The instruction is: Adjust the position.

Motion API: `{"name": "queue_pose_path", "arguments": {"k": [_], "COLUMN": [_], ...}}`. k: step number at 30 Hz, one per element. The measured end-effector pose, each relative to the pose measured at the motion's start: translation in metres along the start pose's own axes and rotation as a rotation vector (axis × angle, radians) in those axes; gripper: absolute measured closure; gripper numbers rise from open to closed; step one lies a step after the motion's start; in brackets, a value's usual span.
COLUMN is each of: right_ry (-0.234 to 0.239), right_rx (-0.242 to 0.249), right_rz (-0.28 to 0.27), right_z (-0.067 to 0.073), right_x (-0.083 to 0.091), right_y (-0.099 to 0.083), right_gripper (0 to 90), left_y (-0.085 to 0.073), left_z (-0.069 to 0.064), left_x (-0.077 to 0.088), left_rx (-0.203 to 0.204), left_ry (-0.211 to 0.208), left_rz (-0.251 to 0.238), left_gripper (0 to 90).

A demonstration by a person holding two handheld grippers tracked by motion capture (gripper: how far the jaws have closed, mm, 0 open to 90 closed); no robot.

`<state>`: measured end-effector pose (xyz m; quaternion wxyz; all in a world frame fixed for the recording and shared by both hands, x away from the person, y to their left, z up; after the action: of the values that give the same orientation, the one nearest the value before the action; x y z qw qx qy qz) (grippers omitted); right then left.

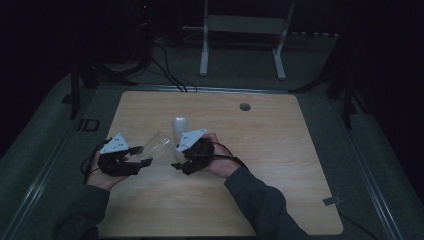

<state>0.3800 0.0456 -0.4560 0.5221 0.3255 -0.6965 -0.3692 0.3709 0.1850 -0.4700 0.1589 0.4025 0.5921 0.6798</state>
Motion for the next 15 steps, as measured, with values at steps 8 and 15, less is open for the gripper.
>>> {"name": "queue_pose_path", "arguments": {"k": [8,15], "right_ry": [-0.005,-0.009], "right_rx": [-0.015,-0.029], "right_rz": [-0.010,-0.032], "right_z": [0.0011,0.0023], "right_x": [-0.0003,-0.0013], "right_y": [0.0000,0.0023], "right_gripper": [35.8,35.8], "left_y": [0.0025,0.0073], "left_z": [-0.0040,-0.0039], "left_x": [0.0002,0.0028], "left_rx": [0.008,0.012], "left_ry": [0.002,0.028], "left_rz": [-0.037,-0.086], "left_gripper": [42.0,42.0]}}
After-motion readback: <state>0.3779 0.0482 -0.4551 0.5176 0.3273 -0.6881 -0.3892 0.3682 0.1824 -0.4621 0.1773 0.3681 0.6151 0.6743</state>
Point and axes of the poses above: each handheld gripper's, and its own axes: x roughly backward along the jaws, y roughly out of its top, z roughly to its left, the point moved 10 cm from there along -x, roughly forward along the jaws, and after that the axes turned 13 degrees about -z, right-handed, at the moved point
